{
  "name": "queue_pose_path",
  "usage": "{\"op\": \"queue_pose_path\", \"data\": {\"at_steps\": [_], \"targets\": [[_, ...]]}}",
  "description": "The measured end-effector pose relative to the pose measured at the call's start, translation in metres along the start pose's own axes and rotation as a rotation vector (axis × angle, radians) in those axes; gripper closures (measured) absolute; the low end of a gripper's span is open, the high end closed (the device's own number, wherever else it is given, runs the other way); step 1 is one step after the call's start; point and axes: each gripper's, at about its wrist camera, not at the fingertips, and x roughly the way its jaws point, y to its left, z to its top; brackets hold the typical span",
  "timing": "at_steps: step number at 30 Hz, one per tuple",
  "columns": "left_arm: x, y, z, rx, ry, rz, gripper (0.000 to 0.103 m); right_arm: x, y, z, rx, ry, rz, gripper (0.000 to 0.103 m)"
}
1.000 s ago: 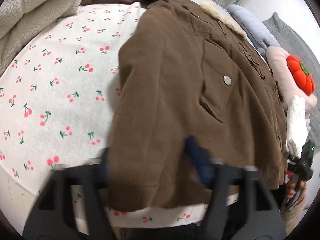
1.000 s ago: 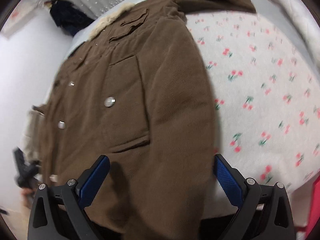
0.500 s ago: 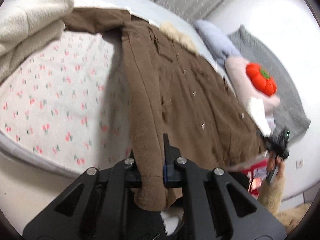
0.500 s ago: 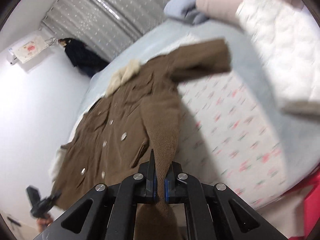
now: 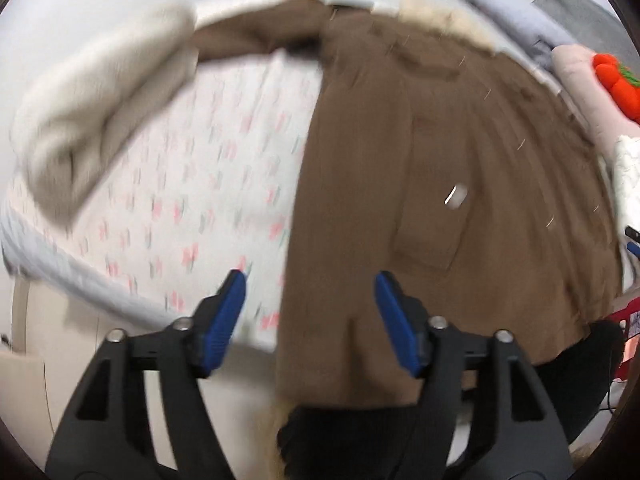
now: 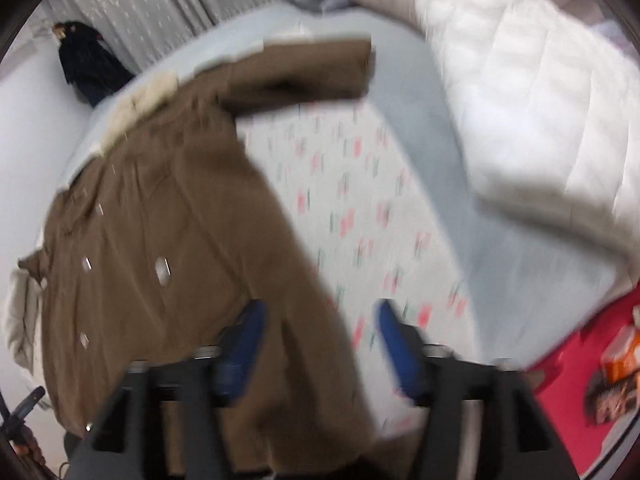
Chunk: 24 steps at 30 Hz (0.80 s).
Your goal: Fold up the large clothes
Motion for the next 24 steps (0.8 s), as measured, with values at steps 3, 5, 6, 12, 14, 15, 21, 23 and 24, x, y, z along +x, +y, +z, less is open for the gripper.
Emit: {"op": "queue_pose_path", "data": {"at_steps": [3,5,6,12,14,15,21,23,24], "targets": [[-0.004,-0.029,0.038,0.058,-0.054,-0.071,0.022,-0.002,-0.004,0.042,0.025,-0.046,0.057,0.024],[0.001,-0.056,0.060,0.110,-0.070,-0.101,0.022,0.006,-0.006,0.073,0.044,-0.067,0.103,0.018],[0.007,-0.070,0.071,0.136,-0.076,-0.115,0.022,0.014,-0.006,0.088,0.054,-0.072,0.107,0.018],[0.060,-0.159,0.135,0.239,-0.050,-0.182,0.022,0.077,-0.027,0.160,0.171,-0.068,0.019,0.018],[0.073,-0.178,0.147,0.246,-0.034,-0.200,0.022,0.087,-0.019,0.174,0.158,-0.080,0.043,0.018],[0.070,-0.187,0.146,0.249,-0.035,-0.210,0.022,0.088,-0.011,0.176,0.119,-0.090,0.068,0.018],[0.096,-0.236,0.170,0.300,-0.071,-0.265,0.022,0.128,0.074,0.175,-0.366,-0.122,-0.120,0.021],[0.106,-0.250,0.183,0.316,-0.082,-0.279,0.022,0.147,0.081,0.180,-0.408,-0.149,-0.256,0.035],[0.111,-0.255,0.189,0.322,-0.087,-0.282,0.022,0.150,0.078,0.185,-0.392,-0.154,-0.250,0.049]]}}
